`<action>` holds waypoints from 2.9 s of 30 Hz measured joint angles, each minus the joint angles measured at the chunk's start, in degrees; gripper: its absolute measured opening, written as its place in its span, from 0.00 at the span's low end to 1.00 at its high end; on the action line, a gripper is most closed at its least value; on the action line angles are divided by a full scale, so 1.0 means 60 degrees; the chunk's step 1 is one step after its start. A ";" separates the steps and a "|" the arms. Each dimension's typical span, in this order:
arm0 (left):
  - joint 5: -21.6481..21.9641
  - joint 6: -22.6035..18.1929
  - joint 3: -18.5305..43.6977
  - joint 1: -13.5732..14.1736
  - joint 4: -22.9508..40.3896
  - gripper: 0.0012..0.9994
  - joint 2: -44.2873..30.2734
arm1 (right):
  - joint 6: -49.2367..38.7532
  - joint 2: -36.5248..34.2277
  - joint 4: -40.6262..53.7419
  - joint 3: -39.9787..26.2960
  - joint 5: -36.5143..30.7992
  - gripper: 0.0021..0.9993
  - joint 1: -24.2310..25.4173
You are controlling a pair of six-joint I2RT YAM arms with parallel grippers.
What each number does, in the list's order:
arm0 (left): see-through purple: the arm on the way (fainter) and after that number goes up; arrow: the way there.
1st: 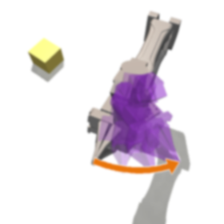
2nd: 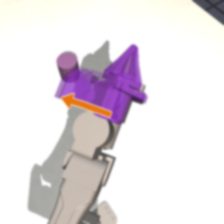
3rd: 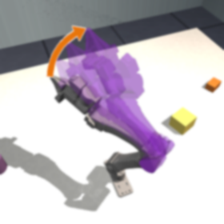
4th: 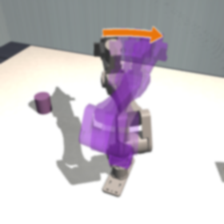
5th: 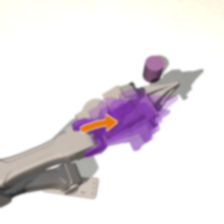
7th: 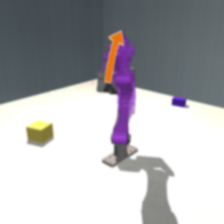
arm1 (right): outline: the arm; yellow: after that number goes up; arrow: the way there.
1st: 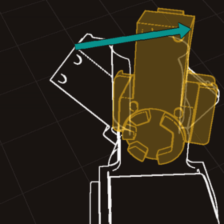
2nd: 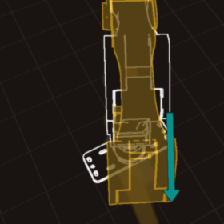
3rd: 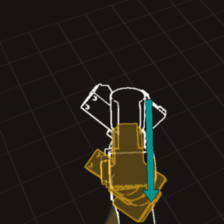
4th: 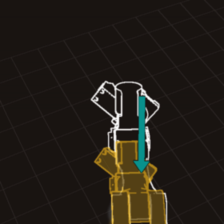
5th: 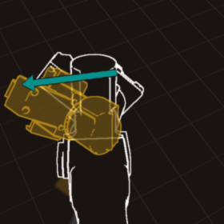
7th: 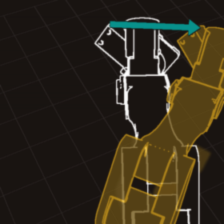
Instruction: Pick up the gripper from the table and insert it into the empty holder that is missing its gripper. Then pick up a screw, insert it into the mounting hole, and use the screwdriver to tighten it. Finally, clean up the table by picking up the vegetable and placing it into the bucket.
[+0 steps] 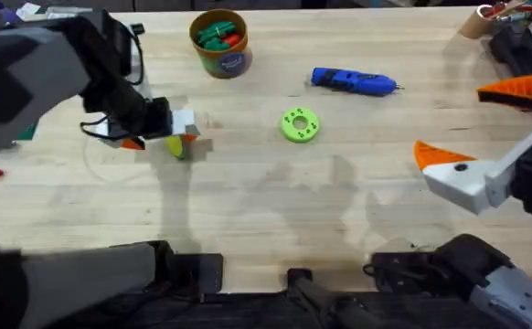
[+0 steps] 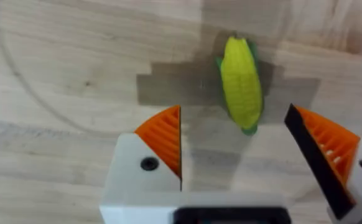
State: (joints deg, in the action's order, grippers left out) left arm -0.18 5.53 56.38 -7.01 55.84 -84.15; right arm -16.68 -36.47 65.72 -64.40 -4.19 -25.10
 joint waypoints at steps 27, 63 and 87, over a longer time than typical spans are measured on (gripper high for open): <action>-0.0225 0.0438 0.0223 0.0000 -0.0726 0.03 -0.1215 | -0.0301 0.0000 -0.0025 0.0005 0.0000 0.99 0.0000; -0.1535 -0.0674 0.4951 0.2022 -0.5402 0.04 -0.3849 | -0.0303 0.0000 -0.1030 0.0015 0.0004 0.99 0.0000; -0.1252 -0.0888 0.5919 0.2018 0.0016 0.99 -0.1023 | -0.0304 0.0000 -0.1028 0.0015 0.0004 0.99 0.0000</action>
State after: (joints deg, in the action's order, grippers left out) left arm -7.69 0.20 91.89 5.10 55.94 -90.28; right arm -18.50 -36.47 59.55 -64.31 -4.16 -25.10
